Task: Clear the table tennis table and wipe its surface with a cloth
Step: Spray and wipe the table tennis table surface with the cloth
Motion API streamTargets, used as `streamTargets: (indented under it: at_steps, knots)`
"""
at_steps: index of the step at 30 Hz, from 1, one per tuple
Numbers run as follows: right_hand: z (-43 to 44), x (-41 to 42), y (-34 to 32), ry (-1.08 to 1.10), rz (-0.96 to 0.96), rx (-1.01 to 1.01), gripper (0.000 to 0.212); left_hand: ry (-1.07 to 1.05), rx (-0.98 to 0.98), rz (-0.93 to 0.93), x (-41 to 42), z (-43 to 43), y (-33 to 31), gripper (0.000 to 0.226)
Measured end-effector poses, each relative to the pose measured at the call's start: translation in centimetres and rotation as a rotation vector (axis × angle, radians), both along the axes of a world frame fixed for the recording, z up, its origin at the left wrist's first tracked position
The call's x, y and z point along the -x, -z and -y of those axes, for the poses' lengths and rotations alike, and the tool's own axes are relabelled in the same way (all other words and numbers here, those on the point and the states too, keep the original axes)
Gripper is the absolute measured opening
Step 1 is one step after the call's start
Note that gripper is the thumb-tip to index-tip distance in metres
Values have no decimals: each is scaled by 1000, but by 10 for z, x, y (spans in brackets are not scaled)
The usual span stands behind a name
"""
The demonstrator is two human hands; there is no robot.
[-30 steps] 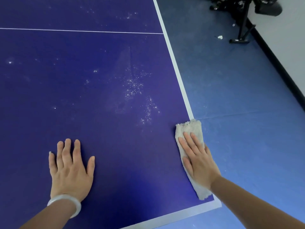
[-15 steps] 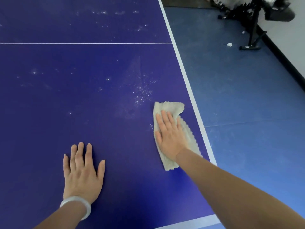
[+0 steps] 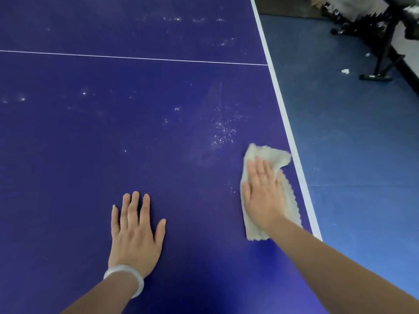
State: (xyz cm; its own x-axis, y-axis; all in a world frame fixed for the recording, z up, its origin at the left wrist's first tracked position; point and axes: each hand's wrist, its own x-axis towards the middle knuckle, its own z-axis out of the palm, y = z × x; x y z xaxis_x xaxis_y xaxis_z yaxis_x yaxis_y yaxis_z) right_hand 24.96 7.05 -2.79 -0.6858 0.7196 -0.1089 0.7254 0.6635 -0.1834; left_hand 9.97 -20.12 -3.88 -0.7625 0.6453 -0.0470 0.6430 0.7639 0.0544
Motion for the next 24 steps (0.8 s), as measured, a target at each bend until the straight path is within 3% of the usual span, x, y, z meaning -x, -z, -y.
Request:
streamTargets:
  at_steps: [3,6,9,12,15,18,24]
  knots:
    - [-15,-23,-3,-235,30,5,62,6,-5,1,0,0,1,74]
    - [-76,-24,0,-27,111,-136,63,7,-19,-4,0,1,1,75]
    - [-106,-4,0,160,53,-51,59,6,-22,-6,0,-1,0,74]
    - [-81,10,1,232,44,-45,61,10,-22,7,0,0,0,74]
    - [-35,5,-1,31,24,-30,67,4,-25,0,0,0,0,74]
    - [-47,7,-4,-84,23,-17,65,7,-26,10,1,1,1,74]
    - [-121,39,-2,244,30,-9,59,8,-27,-2,1,0,1,74]
